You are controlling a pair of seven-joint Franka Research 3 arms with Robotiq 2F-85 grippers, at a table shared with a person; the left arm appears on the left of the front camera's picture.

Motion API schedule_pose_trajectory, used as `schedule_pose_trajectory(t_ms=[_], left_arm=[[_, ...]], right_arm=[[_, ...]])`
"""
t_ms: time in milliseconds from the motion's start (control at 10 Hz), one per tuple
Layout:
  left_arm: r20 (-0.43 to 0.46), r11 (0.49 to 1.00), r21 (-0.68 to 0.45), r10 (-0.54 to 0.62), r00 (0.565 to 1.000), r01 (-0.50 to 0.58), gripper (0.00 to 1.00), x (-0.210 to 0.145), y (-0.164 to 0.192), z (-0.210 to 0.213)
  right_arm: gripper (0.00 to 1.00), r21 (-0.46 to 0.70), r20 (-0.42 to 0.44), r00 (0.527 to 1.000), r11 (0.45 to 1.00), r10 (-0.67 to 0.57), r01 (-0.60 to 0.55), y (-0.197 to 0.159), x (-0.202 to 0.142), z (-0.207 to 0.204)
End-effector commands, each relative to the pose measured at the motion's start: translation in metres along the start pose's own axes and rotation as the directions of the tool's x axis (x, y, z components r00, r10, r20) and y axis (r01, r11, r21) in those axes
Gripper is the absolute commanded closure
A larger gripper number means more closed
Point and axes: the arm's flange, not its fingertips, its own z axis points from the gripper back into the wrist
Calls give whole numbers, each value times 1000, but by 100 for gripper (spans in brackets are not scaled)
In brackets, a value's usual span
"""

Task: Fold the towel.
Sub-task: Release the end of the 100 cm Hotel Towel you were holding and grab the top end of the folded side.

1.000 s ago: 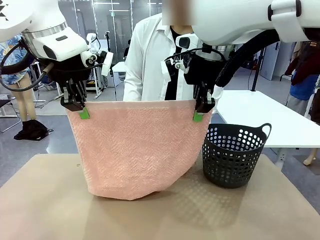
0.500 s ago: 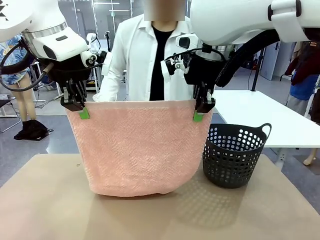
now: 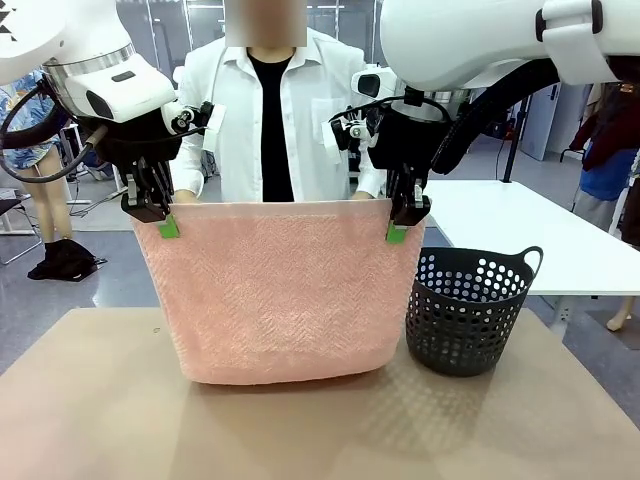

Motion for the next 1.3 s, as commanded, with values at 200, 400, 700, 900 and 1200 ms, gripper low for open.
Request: schedule_pose_trajectory(t_ms=[200, 400, 700, 900, 1200], left_arm=[[0, 1000, -1, 3, 1000, -3, 100, -1, 1, 0], [0, 1000, -1, 3, 1000, -3, 100, -1, 1, 0], [0, 1000, -1, 3, 1000, -3, 100, -1, 1, 0], [0, 1000, -1, 3, 1000, -3, 100, -1, 1, 0], [0, 1000, -1, 3, 1000, -3, 100, -1, 1, 0]], right_arm=[[100, 0, -1, 1000, 1000, -1, 1, 0, 0, 0], [100, 0, -1, 1000, 1000, -1, 1, 0, 0, 0], [100, 0, -1, 1000, 1000, -1, 1, 0, 0, 0], [100, 0, -1, 1000, 1000, -1, 1, 0, 0, 0], [100, 0, -1, 1000, 1000, -1, 1, 0, 0, 0]])
